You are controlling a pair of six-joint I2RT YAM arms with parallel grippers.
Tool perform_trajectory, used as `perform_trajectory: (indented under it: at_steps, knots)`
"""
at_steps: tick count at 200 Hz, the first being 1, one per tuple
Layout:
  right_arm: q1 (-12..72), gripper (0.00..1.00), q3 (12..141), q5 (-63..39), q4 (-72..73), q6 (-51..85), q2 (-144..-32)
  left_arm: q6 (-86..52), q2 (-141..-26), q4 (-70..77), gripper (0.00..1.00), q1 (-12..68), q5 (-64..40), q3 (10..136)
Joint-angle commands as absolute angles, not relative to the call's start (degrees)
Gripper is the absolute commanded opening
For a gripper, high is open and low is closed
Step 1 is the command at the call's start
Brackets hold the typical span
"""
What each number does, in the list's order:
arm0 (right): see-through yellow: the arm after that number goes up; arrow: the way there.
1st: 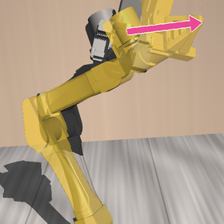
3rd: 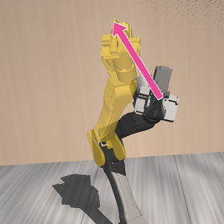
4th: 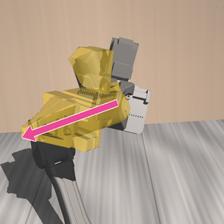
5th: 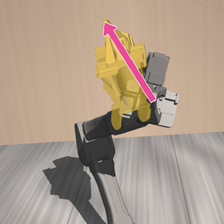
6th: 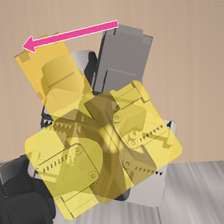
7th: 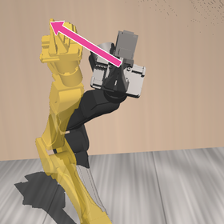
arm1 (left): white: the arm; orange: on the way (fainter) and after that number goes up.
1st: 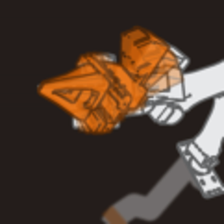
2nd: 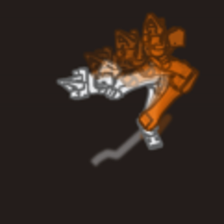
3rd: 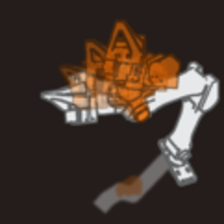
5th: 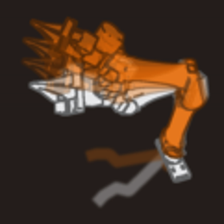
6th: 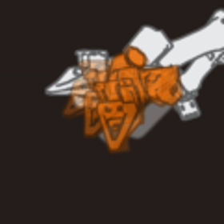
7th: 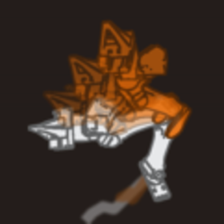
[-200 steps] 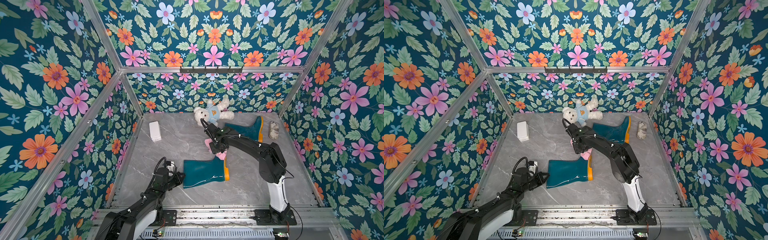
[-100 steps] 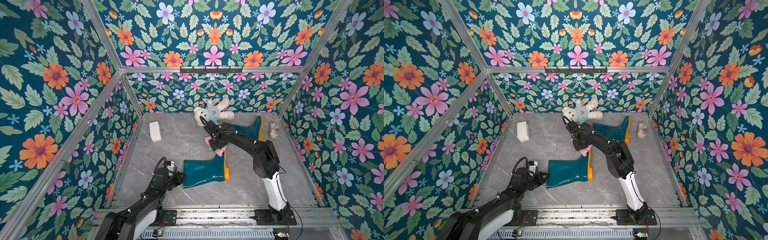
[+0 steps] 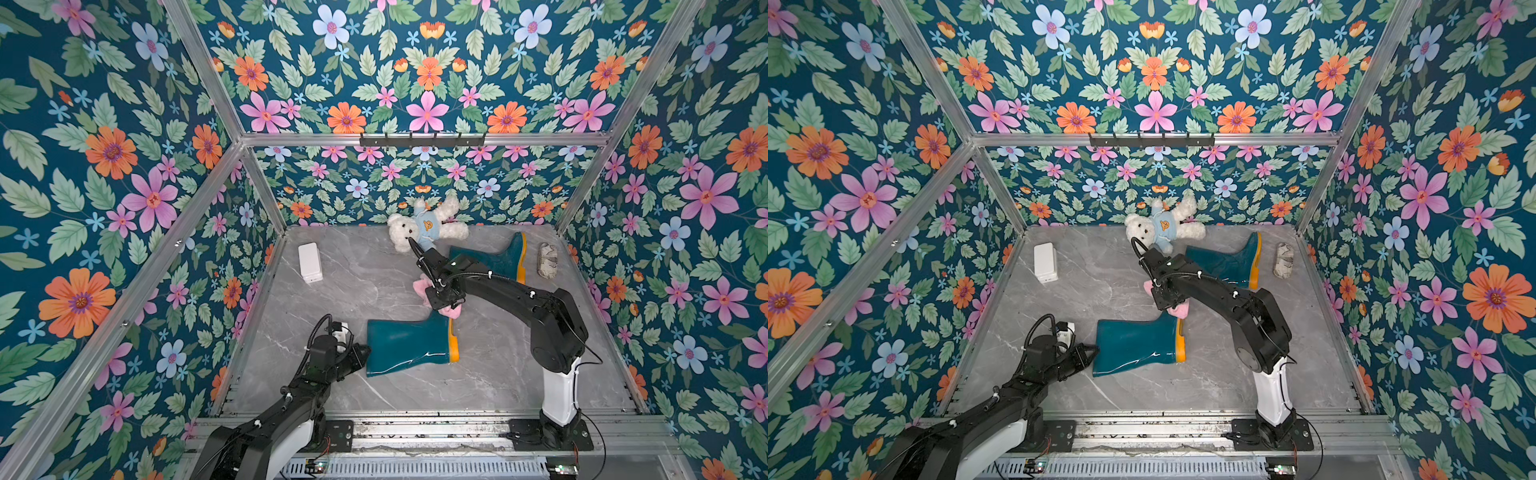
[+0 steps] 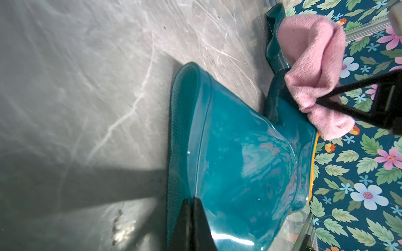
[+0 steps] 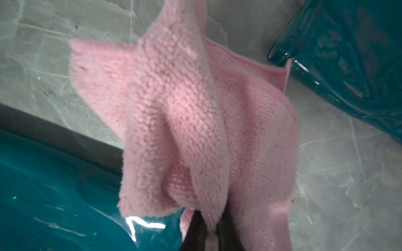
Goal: Wipe the rubber boots with a cloth
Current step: Wipe the dirt off the rubber boot.
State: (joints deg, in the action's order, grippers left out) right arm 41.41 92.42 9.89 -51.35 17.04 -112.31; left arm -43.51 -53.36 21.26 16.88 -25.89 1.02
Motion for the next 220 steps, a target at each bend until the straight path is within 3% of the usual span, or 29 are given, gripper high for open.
perform_trajectory:
  at_steps: [1, 145, 220]
  knots:
    - [43.25, 0.00, 89.21, 7.23, -55.67, 18.72, -110.96, -43.65, -53.52, 20.74, 0.00, 16.79, -24.35, 1.21]
    - [55.78, 0.00, 64.76, -1.13, -48.28, 32.07, -98.31, -43.77, -53.79, 20.21, 0.00, 16.73, -23.55, 1.36]
    - [60.07, 0.00, 60.64, -3.04, -46.39, 35.83, -96.35, -43.81, -53.97, 19.62, 0.00, 16.69, -23.47, 1.76]
